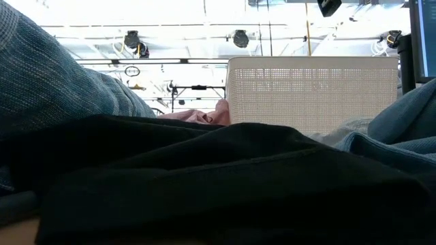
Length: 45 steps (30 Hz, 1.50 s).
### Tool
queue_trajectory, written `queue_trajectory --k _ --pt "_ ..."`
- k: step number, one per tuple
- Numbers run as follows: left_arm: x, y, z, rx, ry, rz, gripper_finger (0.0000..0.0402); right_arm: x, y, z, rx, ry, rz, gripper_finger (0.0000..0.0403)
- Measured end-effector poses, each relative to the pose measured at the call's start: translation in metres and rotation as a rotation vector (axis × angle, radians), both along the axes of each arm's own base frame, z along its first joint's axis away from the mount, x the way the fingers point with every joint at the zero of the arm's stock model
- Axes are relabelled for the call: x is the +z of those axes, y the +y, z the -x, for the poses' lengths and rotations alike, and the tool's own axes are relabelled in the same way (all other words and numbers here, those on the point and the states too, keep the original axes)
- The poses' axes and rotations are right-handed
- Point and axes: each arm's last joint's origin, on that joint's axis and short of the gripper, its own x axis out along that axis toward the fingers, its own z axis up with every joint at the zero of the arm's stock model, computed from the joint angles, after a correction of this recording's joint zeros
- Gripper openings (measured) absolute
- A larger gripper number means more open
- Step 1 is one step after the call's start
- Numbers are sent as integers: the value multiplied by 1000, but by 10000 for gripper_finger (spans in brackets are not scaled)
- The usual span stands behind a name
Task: Pick & Place Cloths
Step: Put the light blue sock into the transparent bin
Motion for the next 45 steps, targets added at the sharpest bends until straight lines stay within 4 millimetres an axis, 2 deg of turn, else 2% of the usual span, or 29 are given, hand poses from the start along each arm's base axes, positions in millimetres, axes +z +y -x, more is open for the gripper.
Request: queue_trajectory --k 7,18,29,40,45 --pt "-7 -3 0 -195 -6 -43 0 0 0 0 1 0 0 93" --pt "-22 -16 -1 -304 24 -41 0 0 0 0 0 1 0 93" --pt "-37 -24 0 -330 60 -82 0 0 0 0 0 2 -11 93" --pt "-39 -25 1 -335 68 -85 3 0 0 0 -3 5 -33 93" --pt "-39 -25 1 -316 71 -85 36 0 0 0 -2 5 -33 93"
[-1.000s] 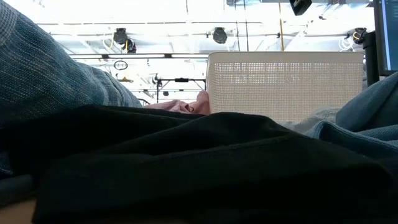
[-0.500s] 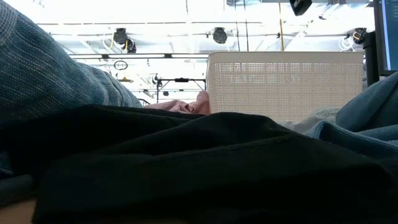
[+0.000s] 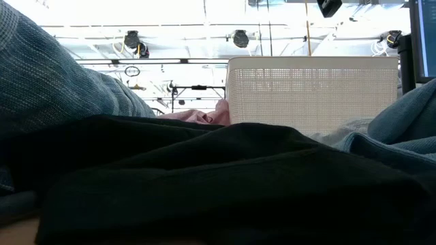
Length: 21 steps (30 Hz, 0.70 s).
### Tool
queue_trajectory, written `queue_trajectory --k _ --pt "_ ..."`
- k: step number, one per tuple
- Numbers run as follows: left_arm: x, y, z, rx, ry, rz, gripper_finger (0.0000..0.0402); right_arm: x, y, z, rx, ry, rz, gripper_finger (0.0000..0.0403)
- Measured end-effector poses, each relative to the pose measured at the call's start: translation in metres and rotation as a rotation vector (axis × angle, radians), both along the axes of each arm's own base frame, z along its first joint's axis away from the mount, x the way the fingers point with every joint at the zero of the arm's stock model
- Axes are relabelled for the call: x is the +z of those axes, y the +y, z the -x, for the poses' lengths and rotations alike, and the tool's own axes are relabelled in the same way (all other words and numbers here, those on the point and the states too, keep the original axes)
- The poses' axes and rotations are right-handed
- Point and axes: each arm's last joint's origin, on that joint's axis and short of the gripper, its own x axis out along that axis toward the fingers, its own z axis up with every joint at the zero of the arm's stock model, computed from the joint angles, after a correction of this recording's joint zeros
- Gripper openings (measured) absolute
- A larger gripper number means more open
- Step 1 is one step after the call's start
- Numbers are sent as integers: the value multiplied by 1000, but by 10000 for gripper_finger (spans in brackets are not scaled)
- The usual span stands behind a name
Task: Pick & Place Cloths
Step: Put the light blue sock into the transparent bin, then put the bottom blue sock into the transparent bin
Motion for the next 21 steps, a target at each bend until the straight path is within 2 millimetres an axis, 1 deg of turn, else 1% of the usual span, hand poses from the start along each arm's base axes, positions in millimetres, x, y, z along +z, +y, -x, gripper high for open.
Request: queue_trajectory --k 7,10,12,16,21 --pt "1 1 0 60 5 0 129 0 0 0 2 0 0 93" --pt "8 3 0 65 6 37 160 0 0 0 2 0 0 93" --pt "16 7 0 71 -10 70 173 0 0 0 2 0 0 93" --pt "38 17 3 103 -56 151 176 0 0 0 2 0 0 93" --pt "68 33 9 178 -120 285 156 0 0 0 2 0 0 93"
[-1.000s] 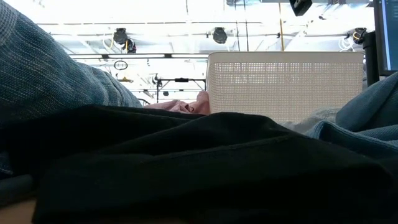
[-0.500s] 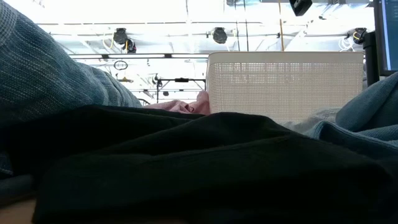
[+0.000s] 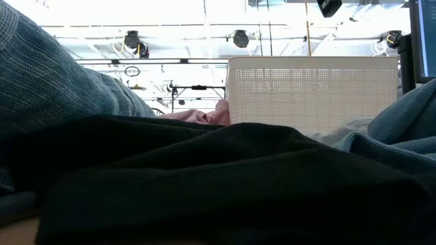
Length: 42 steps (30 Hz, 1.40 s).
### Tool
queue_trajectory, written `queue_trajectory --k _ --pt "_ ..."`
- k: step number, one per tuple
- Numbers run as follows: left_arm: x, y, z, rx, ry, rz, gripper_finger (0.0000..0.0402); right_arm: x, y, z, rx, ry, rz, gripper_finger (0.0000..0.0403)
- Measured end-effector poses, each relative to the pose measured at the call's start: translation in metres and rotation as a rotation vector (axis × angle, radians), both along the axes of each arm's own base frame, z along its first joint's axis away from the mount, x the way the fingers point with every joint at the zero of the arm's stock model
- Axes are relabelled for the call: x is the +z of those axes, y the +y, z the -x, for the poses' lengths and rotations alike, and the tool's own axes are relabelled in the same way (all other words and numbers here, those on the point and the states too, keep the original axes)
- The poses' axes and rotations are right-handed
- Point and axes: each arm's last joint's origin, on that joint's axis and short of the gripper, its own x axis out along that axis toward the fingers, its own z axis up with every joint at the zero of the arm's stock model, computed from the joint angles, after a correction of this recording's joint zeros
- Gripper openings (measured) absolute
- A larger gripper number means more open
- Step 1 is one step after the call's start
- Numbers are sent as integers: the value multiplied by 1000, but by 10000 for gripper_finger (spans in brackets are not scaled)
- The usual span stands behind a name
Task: Pick & Place Cloths
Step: Put the bottom blue sock into the transparent bin
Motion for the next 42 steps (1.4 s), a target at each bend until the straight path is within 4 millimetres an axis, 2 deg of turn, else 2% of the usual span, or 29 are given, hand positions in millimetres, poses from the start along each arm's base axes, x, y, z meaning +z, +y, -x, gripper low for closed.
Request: queue_trajectory --k 5,12,18,23,27,31,34,37,42 --pt "27 14 5 101 -129 133 125 0 0 0 -4 5 -33 93" --pt "49 24 2 202 -481 131 66 -1 0 0 -13 22 -122 93" --pt "57 25 -5 221 -733 17 6 -12 0 -2 -20 51 -115 93" --pt "68 25 -13 245 -999 -146 9 -20 0 -3 -19 73 -114 93" --pt "77 28 -16 217 -1176 -410 4 -25 0 -3 -20 89 -112 93" --pt "80 33 -17 151 -1246 -717 7 -31 0 -5 -22 93 -185 93" --pt "81 39 -19 90 -1240 -844 2 -35 3 -6 55 31 -217 93" --pt "84 49 -20 47 -1220 -859 6 -34 7 -7 156 -82 -203 92" --pt "86 73 -23 -8 -1155 -795 3 -27 16 -5 216 -182 -117 79"
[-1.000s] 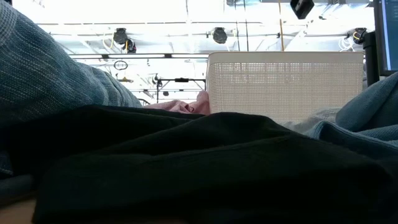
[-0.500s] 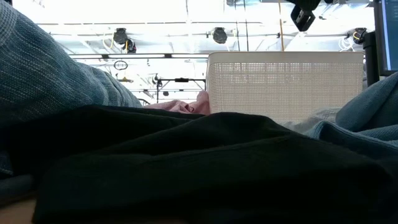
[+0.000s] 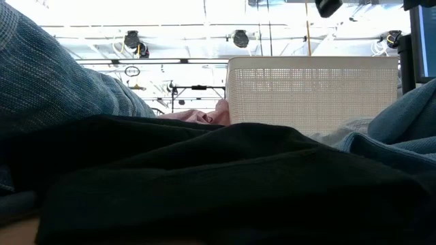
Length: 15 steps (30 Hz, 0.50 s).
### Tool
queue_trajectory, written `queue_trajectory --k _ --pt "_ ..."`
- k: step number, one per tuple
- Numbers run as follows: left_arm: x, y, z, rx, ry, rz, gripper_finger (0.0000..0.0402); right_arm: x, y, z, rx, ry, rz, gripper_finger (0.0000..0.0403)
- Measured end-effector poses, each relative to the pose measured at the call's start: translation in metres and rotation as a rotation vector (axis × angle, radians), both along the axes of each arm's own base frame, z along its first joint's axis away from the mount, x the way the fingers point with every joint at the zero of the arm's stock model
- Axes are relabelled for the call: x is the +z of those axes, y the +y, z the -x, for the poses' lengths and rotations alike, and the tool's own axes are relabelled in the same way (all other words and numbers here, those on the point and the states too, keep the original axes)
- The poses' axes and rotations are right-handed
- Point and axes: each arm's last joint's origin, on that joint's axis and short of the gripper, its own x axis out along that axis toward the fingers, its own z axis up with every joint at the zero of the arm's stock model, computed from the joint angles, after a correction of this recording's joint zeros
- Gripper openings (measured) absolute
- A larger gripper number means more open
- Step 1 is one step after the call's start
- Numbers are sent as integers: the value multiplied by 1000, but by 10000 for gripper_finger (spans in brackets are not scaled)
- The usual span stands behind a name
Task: Pick & Place Cloths
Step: Put the bottom blue sock into the transparent bin
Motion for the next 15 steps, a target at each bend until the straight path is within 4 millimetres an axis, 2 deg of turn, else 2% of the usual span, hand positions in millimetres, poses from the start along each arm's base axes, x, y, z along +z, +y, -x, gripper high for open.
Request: queue_trajectory --k 8,12,15 --pt "12 34 3 -49 21 -28 4 7 24 -3 94 -164 106 41" --pt "17 44 7 -65 10 -37 2 17 40 -12 100 -165 197 21" --pt "18 48 9 -76 9 -56 6 28 52 -21 98 -92 286 10"
